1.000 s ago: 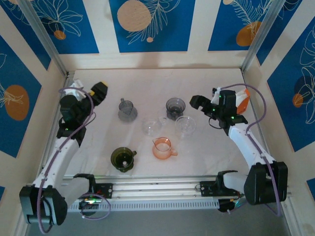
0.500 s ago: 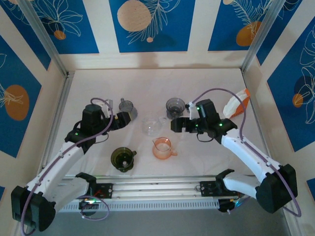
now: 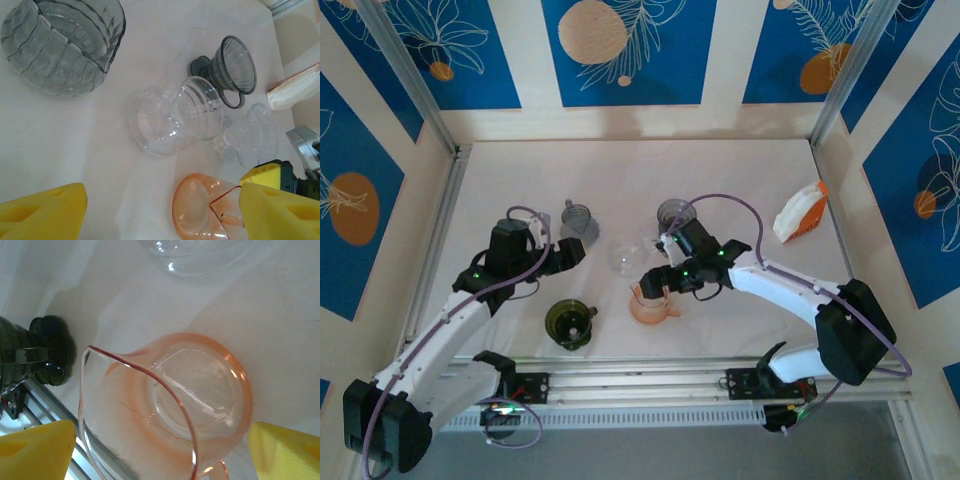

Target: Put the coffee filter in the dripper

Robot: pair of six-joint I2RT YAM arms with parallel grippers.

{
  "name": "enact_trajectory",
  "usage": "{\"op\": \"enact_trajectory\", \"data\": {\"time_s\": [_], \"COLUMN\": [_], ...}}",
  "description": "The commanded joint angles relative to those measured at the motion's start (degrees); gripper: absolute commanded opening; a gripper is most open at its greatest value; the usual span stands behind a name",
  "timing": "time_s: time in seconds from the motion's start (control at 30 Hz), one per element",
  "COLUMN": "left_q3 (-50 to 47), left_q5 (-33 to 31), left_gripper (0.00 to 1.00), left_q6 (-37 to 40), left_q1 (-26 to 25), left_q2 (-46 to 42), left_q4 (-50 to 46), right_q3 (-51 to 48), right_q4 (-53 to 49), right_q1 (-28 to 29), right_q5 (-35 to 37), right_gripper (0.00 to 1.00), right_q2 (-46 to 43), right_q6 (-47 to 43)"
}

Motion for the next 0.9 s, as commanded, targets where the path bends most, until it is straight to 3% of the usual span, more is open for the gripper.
{"op": "enact_trajectory", "data": {"time_s": [0.0, 0.37, 0.63, 0.73, 0.87], "left_q3": [-0.34, -0.64, 1.40, 4.78, 10.29], "left_q5": [-0.63, -0.67, -2.51, -6.23, -15.67], "left_gripper": [0.80, 0.80, 0.81, 0.81, 0.83], "left_q6": [0.33, 0.13, 0.61, 2.44, 5.28], "left_q1": [-0.43, -0.43, -0.34, -0.34, -0.26], "left_q2": [-0.93, -0.47, -1.08, -2.10, -4.87], "left_q4": [-1.42, -0.77, -2.84, -6.01, -11.68], "right_q3": [1.94, 2.08, 5.23, 9.40, 17.49], "right_q4": [-0.14, 1.67, -1.24, -2.00, -3.79], "right_q1": [2.04, 7.44, 7.49, 7.99, 9.76], "right_q5": [-0.96, -1.16, 5.60, 3.66, -0.03], "right_gripper": [0.87, 0.82, 0.82, 0.81, 0.71], "right_q2": [0.77, 1.78, -3.37, -2.84, 4.69], "right_q6": [-0.57, 2.75, -0.08, -3.64, -6.97]}}
